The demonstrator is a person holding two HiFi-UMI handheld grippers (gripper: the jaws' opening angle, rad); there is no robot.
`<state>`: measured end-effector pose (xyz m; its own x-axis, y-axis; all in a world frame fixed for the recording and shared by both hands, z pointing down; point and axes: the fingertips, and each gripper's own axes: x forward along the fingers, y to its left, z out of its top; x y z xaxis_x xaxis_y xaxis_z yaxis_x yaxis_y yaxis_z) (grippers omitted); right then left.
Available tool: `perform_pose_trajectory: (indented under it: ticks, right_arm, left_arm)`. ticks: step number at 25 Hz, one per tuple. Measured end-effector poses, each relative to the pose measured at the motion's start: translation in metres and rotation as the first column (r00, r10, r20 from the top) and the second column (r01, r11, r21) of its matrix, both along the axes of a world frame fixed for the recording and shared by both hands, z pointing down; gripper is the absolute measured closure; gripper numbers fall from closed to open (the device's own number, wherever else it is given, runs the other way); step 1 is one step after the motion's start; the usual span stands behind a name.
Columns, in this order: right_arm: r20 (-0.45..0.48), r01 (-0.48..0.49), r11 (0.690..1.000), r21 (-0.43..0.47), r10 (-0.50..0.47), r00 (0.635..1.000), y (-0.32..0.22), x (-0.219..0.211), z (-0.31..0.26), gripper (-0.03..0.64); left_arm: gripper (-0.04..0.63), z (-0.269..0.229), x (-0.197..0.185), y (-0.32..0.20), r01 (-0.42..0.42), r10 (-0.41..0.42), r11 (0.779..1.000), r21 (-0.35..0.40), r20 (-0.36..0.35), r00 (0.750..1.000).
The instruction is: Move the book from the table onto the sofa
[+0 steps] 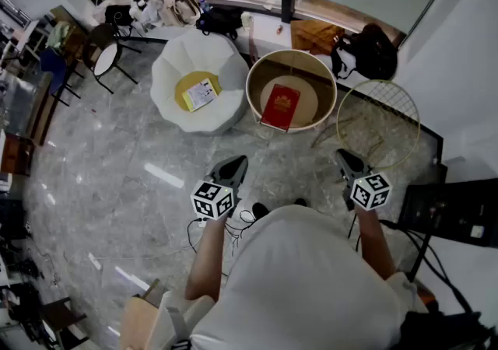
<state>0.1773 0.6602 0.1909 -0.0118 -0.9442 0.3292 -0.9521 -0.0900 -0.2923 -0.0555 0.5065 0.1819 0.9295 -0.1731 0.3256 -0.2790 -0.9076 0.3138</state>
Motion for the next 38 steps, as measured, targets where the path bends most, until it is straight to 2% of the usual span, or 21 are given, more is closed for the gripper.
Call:
perform_pose_trajectory:
  ticks: [22,38]
  right_arm:
    - [0.028,-0.025,0.999,-0.022,0.025,0.999,-0.003,-0.005,0.004,0.571]
    - [0.041,-0.059,0.998,-0.034,0.061,0.997,-0.017,-0.056,0.015,0.571]
  left_arm:
    - [0.594,0.007,0.002,-0.008,-0.036,0.036,0.999,-0.010,0.000,0.999]
    - [0.594,0.021,-0.048,-0.026,-0.061,0.062,0.998,-0.031,0.005,0.998]
